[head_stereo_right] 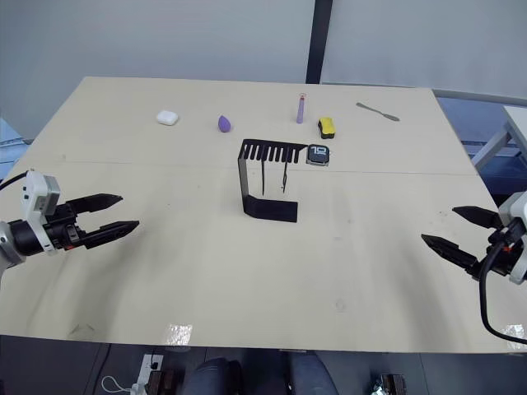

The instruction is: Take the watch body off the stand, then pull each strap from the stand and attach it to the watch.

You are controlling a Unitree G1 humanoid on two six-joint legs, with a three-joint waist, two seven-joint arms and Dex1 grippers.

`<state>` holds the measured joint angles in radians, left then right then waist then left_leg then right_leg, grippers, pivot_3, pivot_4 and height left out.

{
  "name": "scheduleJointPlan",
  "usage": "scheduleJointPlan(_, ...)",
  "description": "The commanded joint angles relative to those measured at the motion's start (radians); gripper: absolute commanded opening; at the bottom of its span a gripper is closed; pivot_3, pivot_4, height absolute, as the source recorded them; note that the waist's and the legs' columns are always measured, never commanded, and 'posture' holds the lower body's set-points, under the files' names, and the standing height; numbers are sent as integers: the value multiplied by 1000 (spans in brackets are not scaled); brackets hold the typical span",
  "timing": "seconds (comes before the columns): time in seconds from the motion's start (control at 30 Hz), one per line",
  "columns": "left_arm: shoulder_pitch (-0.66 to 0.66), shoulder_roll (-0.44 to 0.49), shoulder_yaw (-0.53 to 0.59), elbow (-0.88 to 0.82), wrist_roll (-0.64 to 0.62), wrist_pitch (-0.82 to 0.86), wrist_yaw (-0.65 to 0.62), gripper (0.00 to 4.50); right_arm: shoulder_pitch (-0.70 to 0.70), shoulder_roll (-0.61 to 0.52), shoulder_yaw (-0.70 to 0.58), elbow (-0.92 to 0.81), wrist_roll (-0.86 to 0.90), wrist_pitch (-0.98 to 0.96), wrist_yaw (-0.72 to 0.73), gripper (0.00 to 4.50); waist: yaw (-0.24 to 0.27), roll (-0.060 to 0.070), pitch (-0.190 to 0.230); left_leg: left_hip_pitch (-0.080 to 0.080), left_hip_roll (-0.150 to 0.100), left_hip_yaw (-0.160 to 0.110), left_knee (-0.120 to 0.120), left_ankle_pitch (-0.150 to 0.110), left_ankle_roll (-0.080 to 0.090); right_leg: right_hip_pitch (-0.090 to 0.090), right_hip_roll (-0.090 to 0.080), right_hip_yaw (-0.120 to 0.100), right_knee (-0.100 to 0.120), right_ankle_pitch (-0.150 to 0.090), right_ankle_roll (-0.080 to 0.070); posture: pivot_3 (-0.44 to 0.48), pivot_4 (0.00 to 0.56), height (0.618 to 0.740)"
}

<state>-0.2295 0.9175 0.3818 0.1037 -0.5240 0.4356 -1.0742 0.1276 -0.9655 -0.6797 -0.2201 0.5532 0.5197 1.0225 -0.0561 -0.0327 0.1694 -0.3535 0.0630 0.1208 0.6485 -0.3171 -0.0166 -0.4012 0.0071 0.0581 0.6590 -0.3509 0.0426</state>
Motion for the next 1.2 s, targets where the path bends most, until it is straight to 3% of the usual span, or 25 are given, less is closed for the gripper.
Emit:
scheduleJointPlan(0.03,2,8,15,-38,-4,-6,5,4447,-8,17,-9,-3,-9,-42,-12,4500,0,0,0,0,0,0,0,0,0,0,0,0,0,0,0,0,150,740)
scheduleJointPlan(0.37,-39,-14,-45,-116,-25,25,21,4447,-14,90,34,-123,-67,-53,-170,4500,0,0,0,0,0,0,0,1,-2,0,0,0,0,0,0,0,150,740)
scheduleJointPlan(0.67,-276,-85,-121,-294,-238,229,16,4447,-53,236,62,-587,90,224,-517,4500,2,0,0,0,0,-1,1,2,-4,0,1,0,2,0,0,0,150,740)
scheduleJointPlan(0.83,-427,-148,-247,-277,-170,167,-5,4447,-194,346,166,-768,237,388,-805,4500,-4,0,0,0,0,0,2,3,-5,0,1,1,4,0,0,0,150,740)
scheduleJointPlan(1.0,-519,-234,-309,-205,-105,68,-17,4447,-355,468,292,-809,365,497,-1073,4500,-3,0,0,0,-1,0,2,4,-5,-1,1,1,4,0,0,0,150,740)
scheduleJointPlan(1.2,-554,-271,-348,-143,-54,-18,-65,4447,-526,528,437,-770,419,593,-1279,4500,-4,0,0,-9,0,1,3,7,-6,-13,1,2,7,0,-1,0,150,740)
